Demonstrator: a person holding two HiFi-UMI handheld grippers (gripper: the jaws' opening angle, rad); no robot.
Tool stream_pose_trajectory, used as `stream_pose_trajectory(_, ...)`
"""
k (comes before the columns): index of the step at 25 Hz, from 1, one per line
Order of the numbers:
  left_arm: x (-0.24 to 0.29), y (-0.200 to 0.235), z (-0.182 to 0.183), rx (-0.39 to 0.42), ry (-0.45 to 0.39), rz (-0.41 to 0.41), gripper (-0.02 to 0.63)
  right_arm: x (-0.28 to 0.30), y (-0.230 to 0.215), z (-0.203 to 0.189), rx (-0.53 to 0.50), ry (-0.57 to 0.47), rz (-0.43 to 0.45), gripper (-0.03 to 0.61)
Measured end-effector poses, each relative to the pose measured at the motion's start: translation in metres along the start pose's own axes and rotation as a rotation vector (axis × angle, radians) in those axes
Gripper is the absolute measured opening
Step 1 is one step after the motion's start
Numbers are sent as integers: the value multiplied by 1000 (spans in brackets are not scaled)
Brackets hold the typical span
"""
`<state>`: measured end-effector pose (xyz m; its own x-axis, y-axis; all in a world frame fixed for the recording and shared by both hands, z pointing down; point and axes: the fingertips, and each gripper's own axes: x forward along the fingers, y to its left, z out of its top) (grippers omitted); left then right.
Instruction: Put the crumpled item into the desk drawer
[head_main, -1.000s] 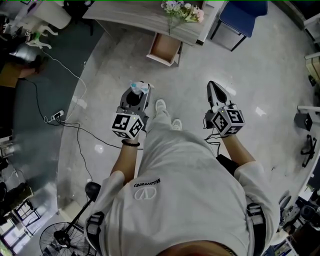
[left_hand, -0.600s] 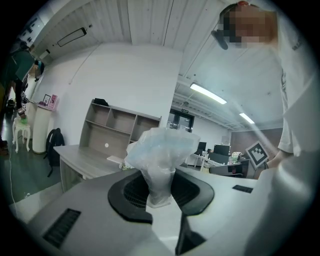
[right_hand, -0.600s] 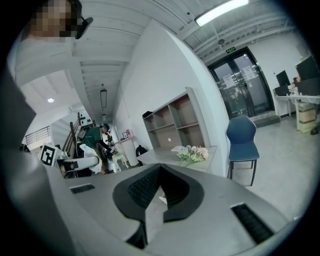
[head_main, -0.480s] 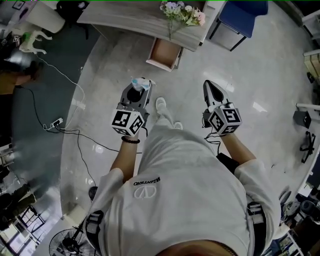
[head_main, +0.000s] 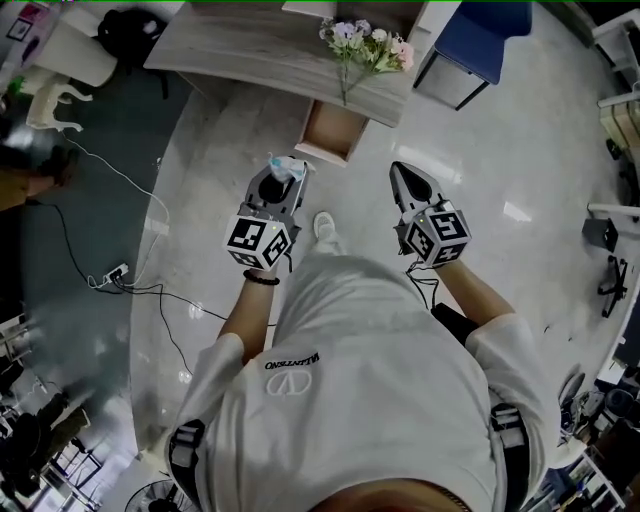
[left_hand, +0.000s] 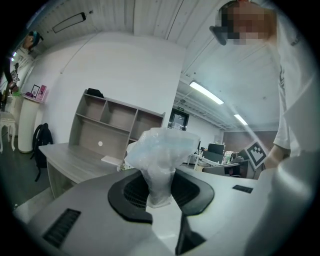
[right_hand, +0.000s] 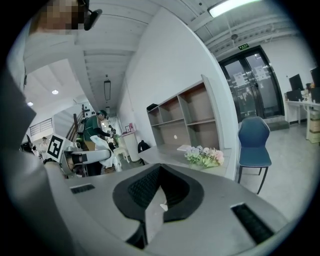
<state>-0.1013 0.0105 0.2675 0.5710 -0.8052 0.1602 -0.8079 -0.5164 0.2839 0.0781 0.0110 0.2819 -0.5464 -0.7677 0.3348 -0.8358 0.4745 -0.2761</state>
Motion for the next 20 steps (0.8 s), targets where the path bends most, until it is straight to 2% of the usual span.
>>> stream_pose_trajectory(10,42,33,-11,2,64,-114,97,65,9,10,12,14,-19,-2)
stream_pose_trajectory(20,80,42,-36,-26,121,-127,97,109,6,2,8,40,4,-2)
